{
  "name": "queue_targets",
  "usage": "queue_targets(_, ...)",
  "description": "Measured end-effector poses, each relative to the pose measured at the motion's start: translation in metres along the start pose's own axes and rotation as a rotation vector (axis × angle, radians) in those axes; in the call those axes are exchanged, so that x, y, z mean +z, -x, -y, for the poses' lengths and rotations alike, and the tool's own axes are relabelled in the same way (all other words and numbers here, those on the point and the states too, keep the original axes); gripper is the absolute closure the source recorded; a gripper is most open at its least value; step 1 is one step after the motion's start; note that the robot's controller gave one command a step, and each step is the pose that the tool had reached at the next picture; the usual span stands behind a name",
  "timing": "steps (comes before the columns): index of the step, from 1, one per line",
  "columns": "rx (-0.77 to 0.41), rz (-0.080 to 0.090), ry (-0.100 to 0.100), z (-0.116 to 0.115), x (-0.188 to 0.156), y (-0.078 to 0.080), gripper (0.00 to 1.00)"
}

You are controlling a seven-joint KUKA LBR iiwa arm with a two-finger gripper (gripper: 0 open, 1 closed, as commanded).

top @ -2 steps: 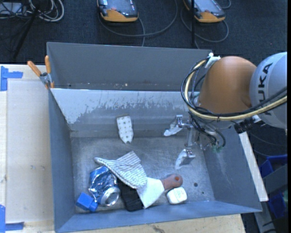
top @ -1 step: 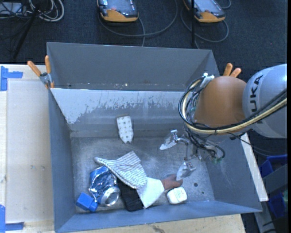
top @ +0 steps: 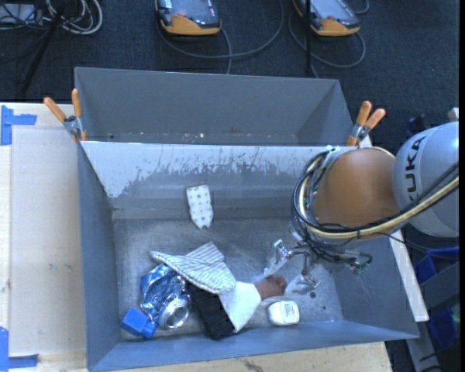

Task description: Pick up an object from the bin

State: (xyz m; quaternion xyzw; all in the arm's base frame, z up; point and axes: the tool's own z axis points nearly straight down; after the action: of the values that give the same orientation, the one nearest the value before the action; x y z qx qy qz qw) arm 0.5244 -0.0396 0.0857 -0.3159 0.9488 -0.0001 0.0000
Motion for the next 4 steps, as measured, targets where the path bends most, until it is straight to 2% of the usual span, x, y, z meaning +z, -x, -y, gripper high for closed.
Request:
queue_targets(1, 0.001, 0.0, 0.0, 0.0, 0.0, 0.0, 1.0)
queue_targets(2, 0.084, -0.003, 0.005, 0.003, -0.022, -0.001, 1.0)
queue_targets(3, 0.196, 0.016, -0.011, -0.045, -0.002, -0.012, 1.0)
queue_targets(4, 0.197, 0.008, -0.006, -0.052, 0.003, -0.012, 1.0)
